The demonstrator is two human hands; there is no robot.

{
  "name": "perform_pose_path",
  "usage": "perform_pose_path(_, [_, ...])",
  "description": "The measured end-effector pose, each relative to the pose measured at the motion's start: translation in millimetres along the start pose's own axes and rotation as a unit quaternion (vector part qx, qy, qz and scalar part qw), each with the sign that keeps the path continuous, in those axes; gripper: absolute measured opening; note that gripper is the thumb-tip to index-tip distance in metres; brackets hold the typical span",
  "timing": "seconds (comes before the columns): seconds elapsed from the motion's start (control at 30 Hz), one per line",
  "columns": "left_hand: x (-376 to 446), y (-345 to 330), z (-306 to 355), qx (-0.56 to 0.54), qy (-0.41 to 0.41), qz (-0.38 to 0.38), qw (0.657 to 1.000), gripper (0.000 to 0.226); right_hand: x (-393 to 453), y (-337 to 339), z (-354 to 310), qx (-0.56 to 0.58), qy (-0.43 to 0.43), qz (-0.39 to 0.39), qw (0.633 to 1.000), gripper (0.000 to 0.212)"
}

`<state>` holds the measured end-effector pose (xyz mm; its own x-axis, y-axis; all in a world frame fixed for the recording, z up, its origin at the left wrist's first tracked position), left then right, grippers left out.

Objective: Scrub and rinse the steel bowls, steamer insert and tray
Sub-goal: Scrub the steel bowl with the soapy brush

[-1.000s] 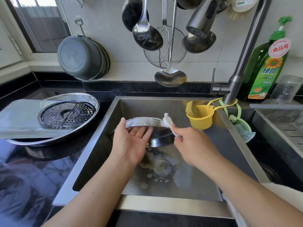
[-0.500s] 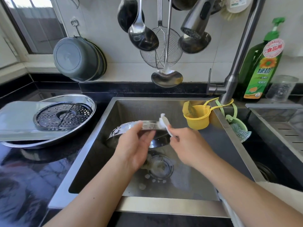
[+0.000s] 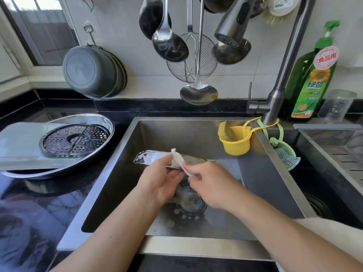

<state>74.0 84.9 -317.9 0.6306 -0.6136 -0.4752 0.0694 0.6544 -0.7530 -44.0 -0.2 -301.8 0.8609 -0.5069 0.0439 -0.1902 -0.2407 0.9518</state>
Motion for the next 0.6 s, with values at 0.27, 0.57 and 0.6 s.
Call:
perform_pose_path(0.27, [4.0,2.2,13.9,-0.064,-0.050,0.015,0.997,0.018,5.6,7.4,27.0,-0.032,-0.075,-0.013,0.997,0.050])
perform_pose_path(0.57, [5.3,0.7,21.4,-0.121,-0.053,0.001,0.991,0.019,0.8,11.5,16.4,-0.089,-0.069,0.056,0.992,0.047])
perform_pose_path(0.6, [3.2,-1.0,20.3,-0.115,-0.051,-0.004,0.992,0.016,-0.2,12.4,20.5,-0.090,-0.093,0.045,0.991,0.047])
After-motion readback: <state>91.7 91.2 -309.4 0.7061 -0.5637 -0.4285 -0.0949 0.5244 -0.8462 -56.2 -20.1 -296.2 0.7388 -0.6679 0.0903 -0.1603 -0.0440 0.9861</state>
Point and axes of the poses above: each hand's wrist, its own x-axis towards the middle knuckle, its own y-axis out of the back of the hand, z = x × y, the point moved 2 cm from there along x, towards the middle knuckle, and after that the axes turned 15 degrees about -x, right-handed, at the moved point
